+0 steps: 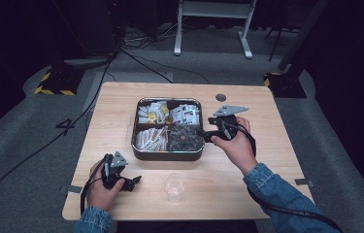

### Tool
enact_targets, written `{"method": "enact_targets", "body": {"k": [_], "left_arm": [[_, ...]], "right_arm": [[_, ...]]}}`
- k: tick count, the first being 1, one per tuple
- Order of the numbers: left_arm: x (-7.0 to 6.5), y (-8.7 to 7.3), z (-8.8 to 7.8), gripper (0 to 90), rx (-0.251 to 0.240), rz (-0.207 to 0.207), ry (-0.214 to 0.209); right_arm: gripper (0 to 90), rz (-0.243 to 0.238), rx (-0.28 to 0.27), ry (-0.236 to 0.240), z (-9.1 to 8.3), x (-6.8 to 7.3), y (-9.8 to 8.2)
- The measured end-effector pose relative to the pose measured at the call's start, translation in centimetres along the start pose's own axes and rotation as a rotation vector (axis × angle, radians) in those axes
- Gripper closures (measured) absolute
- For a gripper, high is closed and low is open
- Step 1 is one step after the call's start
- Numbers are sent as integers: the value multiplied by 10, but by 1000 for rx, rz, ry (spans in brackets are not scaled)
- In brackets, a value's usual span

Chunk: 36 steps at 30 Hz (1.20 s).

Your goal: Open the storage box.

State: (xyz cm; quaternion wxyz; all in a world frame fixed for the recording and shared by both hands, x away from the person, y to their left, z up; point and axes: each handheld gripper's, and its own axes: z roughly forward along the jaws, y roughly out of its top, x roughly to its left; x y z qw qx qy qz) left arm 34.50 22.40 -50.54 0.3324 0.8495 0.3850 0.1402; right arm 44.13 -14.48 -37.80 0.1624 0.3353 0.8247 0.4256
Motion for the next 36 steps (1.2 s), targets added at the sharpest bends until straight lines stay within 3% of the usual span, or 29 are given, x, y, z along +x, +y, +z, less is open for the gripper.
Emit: {"method": "enact_targets", "body": {"k": [6,12,17,22,36], "left_arm": [[0,0,0,32,0,0,0],[0,0,0,32,0,0,0],[0,0,0,32,0,-4,-1],[0,0,0,32,0,0,0],[0,0,0,32,1,0,0]], "right_arm": [[334,2,-5,3,11,2,15],[345,15,29,6,22,3,24],[348,21,36,-16,33,0,28],[345,62,23,-27,51,-2,32],[330,59,25,-32,87,8,34]]}}
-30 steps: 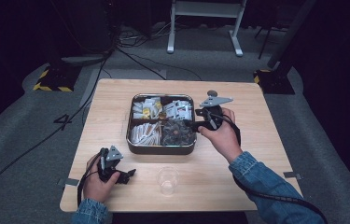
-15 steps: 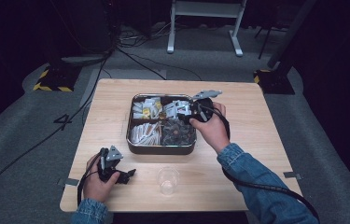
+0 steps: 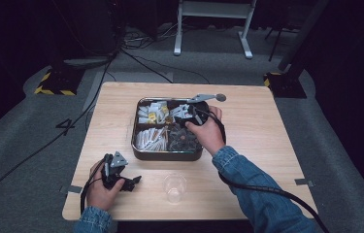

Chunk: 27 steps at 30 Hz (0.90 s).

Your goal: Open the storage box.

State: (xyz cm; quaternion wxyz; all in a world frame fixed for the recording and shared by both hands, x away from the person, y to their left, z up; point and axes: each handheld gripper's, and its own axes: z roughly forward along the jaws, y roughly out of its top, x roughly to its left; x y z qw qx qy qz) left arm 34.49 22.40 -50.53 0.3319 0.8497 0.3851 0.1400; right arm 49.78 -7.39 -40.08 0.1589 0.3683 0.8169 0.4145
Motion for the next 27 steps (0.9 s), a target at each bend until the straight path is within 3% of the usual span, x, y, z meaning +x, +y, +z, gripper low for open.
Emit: {"method": "enact_targets", "body": {"k": [9,13,21,27], "left_arm": [[-1,0,0,32,-1,-7,4],[-1,0,0,32,-1,-7,4],[0,0,0,32,-1,-2,7],[-1,0,0,32,-2,-7,4]], "right_arm": [[337,-11,12,11,21,10,1],[346,22,16,33,32,14,0],[365,25,38,9,50,19,-5],[435,22,51,-10,60,24,-8]]}}
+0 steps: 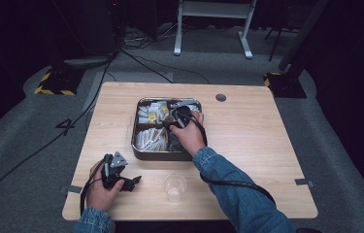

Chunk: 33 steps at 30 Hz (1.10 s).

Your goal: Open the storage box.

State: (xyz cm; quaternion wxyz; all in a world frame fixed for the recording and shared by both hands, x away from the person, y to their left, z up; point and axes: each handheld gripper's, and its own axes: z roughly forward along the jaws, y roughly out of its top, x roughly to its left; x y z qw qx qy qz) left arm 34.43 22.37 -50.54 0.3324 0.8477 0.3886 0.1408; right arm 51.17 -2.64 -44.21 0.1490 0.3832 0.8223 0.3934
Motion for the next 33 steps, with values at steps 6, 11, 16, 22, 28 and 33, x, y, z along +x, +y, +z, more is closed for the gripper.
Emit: {"method": "enact_targets", "body": {"k": [6,11,16,22,28,33], "left_arm": [[1,0,0,32,3,9,5],[0,0,0,32,1,1,0],[0,0,0,32,1,1,0],[0,0,0,32,2,8,4],[1,0,-1,32,5,8,2],[1,0,-1,32,5,8,2]], "right_arm": [[563,-24,1,-22,2,6,2],[588,-14,13,-75,3,12,3],[589,-7,12,-78,3,12,3],[589,-8,12,-79,2,12,4],[590,-4,0,-76,-2,12,7],[590,-2,-17,-72,-10,11,13]]}}
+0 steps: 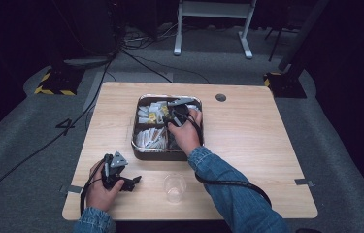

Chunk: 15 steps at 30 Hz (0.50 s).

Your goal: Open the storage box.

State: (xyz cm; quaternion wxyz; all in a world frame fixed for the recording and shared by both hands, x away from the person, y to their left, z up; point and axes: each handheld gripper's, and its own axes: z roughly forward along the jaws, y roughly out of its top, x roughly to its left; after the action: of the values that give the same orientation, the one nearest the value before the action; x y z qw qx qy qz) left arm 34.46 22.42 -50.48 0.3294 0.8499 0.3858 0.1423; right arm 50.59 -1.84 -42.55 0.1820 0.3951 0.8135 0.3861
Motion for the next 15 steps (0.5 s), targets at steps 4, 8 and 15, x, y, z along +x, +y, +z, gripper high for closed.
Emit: {"method": "enact_targets", "body": {"k": [4,8,15], "left_arm": [[0,0,0,32,0,0,0],[0,0,0,32,0,-2,-2],[0,0,0,32,0,-3,-4]], "right_arm": [[590,7,-22,11,-12,-4,6],[590,9,-33,15,-18,-6,9],[590,2,-47,17,-33,-12,13]]}}
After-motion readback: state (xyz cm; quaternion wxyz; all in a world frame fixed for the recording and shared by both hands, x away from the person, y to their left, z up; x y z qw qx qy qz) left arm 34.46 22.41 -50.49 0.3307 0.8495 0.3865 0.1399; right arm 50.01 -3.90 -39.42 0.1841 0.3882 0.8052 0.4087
